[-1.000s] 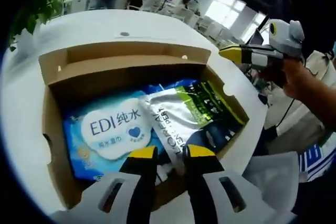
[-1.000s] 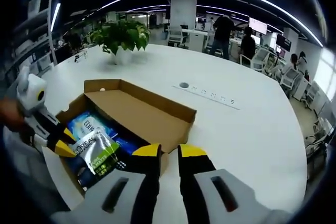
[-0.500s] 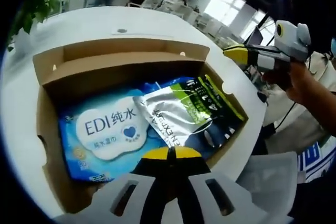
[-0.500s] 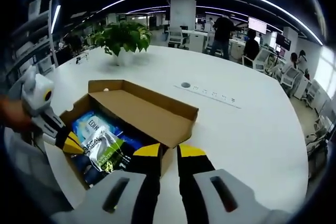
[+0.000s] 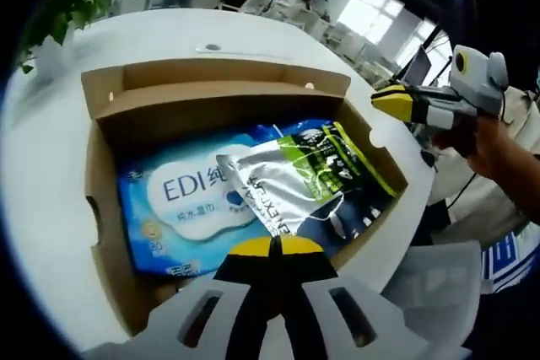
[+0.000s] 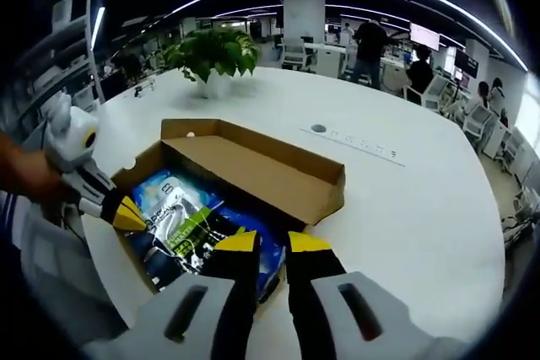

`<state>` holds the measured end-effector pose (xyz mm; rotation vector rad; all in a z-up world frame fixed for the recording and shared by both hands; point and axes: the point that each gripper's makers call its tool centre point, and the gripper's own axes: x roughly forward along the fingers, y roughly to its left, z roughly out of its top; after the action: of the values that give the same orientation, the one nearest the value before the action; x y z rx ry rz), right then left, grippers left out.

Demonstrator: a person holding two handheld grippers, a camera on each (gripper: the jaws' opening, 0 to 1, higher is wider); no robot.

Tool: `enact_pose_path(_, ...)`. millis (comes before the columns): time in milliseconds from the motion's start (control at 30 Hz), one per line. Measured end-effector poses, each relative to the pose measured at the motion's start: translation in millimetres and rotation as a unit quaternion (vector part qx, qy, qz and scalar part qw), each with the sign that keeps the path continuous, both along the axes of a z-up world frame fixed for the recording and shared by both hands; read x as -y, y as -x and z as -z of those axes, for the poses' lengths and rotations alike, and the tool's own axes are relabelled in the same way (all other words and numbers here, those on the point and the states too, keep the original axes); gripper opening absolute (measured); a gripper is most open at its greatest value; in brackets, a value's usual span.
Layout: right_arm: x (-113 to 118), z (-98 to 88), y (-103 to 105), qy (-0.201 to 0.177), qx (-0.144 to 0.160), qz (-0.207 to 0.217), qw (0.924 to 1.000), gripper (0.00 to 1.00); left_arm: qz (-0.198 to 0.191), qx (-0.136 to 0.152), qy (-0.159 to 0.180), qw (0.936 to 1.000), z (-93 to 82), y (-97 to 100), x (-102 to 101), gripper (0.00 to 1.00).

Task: Operate the shoe box by opening the lid, removing the specified soft item, and placing it in the target area until the item is outside and the box remains undamaged.

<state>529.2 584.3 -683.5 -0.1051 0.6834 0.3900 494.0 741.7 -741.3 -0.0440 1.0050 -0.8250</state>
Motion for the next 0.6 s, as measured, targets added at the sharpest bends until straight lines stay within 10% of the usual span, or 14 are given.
enact_pose_path(600,-18.8,47.6,11.1,-0.005,-0.096,-0.007,0.9953,0.11,0.003,-0.003,0.002,1.0,2.1,-0.7,-1.5,0.0)
